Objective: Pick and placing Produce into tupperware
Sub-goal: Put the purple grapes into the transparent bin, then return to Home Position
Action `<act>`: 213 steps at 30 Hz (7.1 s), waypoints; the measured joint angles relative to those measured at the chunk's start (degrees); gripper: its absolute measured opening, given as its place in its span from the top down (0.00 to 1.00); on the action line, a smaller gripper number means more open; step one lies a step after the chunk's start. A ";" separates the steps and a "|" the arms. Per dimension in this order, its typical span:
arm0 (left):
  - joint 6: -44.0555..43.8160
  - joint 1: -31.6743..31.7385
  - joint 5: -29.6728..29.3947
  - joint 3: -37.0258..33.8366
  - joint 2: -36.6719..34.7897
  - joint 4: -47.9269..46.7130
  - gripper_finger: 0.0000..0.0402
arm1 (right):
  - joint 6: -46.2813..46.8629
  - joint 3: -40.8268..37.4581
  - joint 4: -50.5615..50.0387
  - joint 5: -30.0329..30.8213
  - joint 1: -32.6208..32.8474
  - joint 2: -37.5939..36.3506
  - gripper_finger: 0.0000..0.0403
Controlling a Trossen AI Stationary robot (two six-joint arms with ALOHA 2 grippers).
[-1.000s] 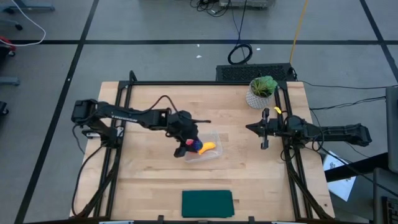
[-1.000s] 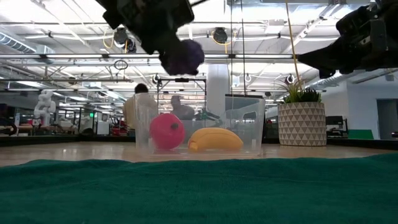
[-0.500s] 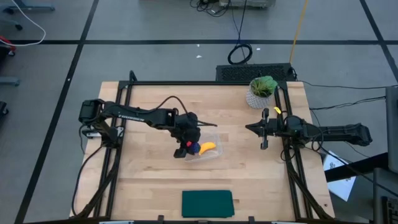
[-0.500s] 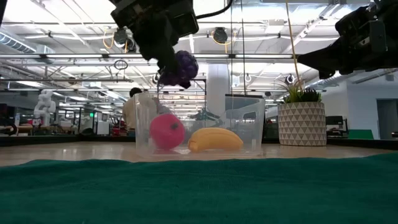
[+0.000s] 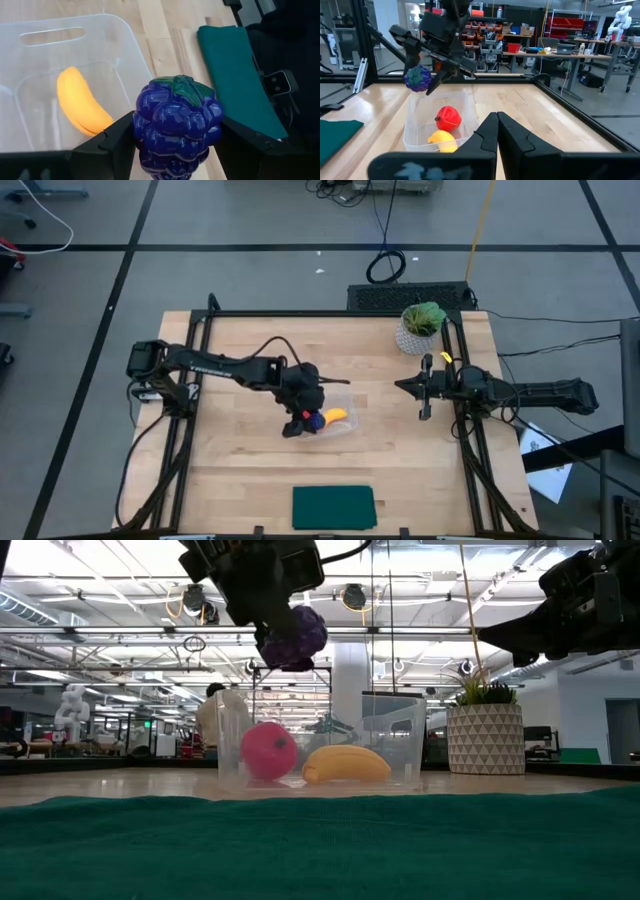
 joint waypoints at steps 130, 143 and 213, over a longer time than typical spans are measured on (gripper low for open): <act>3.21 7.09 -10.31 11.80 18.82 -2.93 0.43 | -0.85 0.00 4.70 -0.02 -0.02 4.87 1.00; 2.47 6.78 -12.17 11.80 19.04 -4.01 0.43 | -0.83 0.00 4.88 -0.02 -0.02 4.85 1.00; 16.69 -0.66 -20.06 24.07 18.95 -19.22 0.48 | -0.33 0.00 5.11 -0.04 -0.01 4.87 1.00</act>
